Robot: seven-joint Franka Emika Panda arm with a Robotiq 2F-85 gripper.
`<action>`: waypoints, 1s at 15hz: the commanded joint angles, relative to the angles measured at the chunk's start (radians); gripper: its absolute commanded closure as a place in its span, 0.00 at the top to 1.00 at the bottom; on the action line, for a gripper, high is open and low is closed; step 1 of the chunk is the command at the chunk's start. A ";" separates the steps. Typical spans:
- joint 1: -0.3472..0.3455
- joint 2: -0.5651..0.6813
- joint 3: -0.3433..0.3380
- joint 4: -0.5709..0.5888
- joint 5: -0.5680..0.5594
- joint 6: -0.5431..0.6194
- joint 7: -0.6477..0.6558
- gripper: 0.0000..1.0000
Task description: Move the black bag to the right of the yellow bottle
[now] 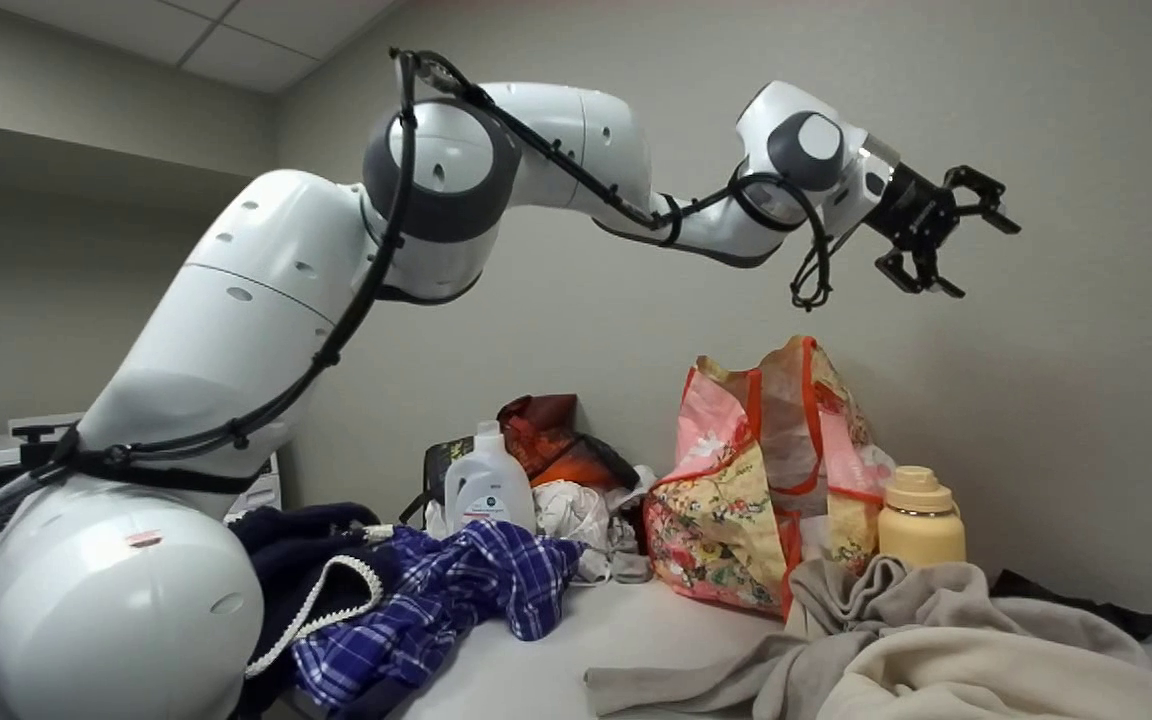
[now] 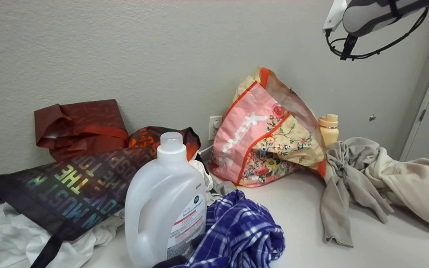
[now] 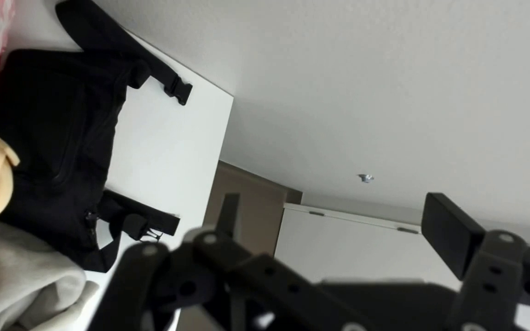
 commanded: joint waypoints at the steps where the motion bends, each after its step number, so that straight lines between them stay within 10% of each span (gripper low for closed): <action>1: 0.009 -0.193 0.061 -0.131 0.029 0.028 -0.179 1.00; 15: -0.063 -0.745 0.241 -0.624 0.407 -0.250 -1.041 1.00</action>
